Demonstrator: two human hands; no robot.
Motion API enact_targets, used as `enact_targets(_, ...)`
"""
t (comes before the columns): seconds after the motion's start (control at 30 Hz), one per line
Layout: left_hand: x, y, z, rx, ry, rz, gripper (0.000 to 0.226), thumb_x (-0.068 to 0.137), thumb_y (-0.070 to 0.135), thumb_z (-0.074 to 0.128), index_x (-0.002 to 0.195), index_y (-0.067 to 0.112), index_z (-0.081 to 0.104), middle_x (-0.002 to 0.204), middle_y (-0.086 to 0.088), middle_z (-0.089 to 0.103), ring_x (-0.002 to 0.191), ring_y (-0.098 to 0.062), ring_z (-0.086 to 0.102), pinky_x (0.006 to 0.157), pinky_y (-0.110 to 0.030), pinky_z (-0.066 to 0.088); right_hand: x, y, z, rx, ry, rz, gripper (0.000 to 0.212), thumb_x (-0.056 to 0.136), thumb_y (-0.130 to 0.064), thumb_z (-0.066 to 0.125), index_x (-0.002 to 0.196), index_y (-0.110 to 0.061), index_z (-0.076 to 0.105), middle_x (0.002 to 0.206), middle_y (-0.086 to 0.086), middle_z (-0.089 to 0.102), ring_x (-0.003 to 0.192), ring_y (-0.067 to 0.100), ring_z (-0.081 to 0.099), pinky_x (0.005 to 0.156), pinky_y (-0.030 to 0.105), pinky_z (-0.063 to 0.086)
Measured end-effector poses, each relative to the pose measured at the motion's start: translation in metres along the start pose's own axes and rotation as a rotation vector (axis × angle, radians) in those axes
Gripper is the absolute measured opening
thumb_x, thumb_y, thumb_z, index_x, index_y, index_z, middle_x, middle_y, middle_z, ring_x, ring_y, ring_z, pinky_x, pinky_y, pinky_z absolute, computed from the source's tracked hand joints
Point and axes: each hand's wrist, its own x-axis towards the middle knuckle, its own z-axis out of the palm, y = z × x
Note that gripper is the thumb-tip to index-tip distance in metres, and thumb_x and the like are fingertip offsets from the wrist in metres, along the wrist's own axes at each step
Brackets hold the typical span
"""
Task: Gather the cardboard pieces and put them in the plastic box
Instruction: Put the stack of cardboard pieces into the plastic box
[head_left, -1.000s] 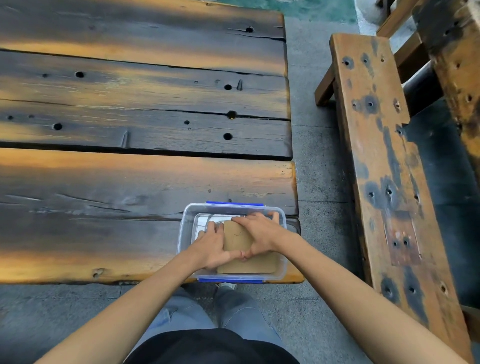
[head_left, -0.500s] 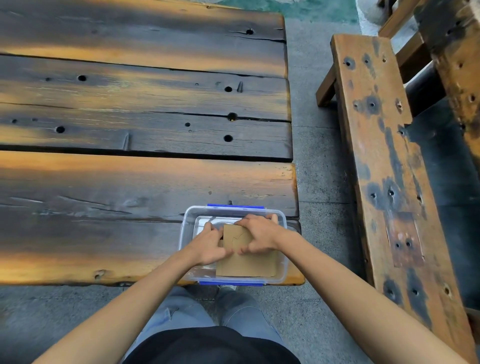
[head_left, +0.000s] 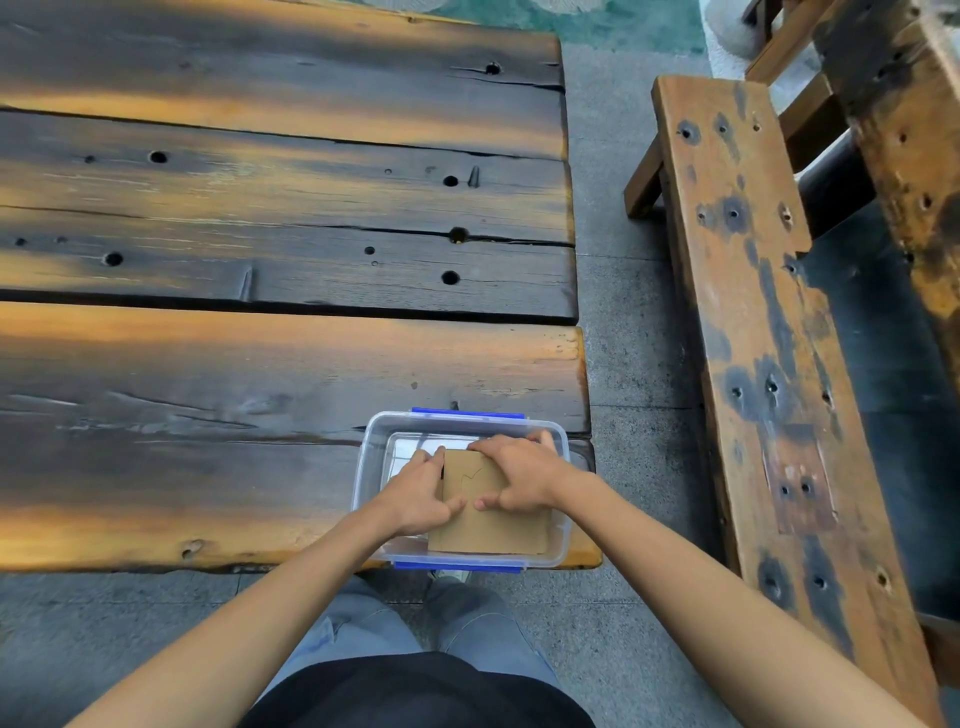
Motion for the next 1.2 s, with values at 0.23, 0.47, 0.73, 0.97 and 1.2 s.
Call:
enact_targets(0.23,0.000,0.003,0.005,-0.037,0.052,0.004,0.055,0.087,0.037,0.069,0.134,0.016,0.050,0.123,-0.012,0.051,0.115,-0.029,0.056,0.101,-0.039,0.048,-0.003,-0.004,-0.004,0.001,0.003,0.021,0.087,0.081,-0.060,0.071,0.154,-0.027,0.036,0.155,-0.001,0.046,0.141,0.022,0.043,0.113,0.046,0.020)
enact_targets(0.47,-0.005,0.000,0.007,-0.102,0.086,0.001,0.052,0.084,0.037,0.070,0.131,0.019,0.058,0.115,-0.007,0.052,0.110,-0.024,0.057,0.097,-0.035,0.049,-0.025,0.002,-0.006,0.124,0.099,0.005,0.080,0.088,-0.046,0.071,0.154,-0.018,0.036,0.156,0.005,0.044,0.142,0.024,0.042,0.116,0.039,0.035)
enact_targets(0.73,-0.015,-0.008,0.009,-0.164,0.134,-0.015,0.066,0.090,0.043,0.063,0.148,0.019,0.043,0.133,-0.010,0.050,0.113,-0.028,0.060,0.105,-0.041,0.047,-0.047,0.007,-0.016,0.137,0.288,-0.003,0.050,0.097,-0.029,0.060,0.144,-0.014,0.052,0.147,0.004,0.055,0.137,0.021,0.048,0.114,0.033,0.034)
enact_targets(0.97,-0.052,-0.022,-0.017,-0.108,0.299,0.083,0.063,0.097,0.045,0.055,0.153,0.022,0.038,0.140,-0.008,0.046,0.120,-0.023,0.058,0.108,-0.041,0.043,-0.039,-0.018,-0.039,0.121,0.418,-0.081,0.040,0.098,-0.044,0.054,0.132,-0.023,0.063,0.127,-0.001,0.066,0.114,0.019,0.062,0.092,0.039,0.052)
enact_targets(1.2,-0.096,-0.045,-0.047,-0.177,0.512,0.121,0.053,0.098,0.043,0.055,0.147,0.025,0.047,0.131,-0.001,0.057,0.106,-0.014,0.062,0.097,-0.036,0.051,-0.014,-0.078,-0.055,0.074,0.416,-0.227,0.039,0.098,-0.047,0.053,0.128,-0.023,0.063,0.121,0.000,0.065,0.113,0.021,0.059,0.087,0.036,0.048)
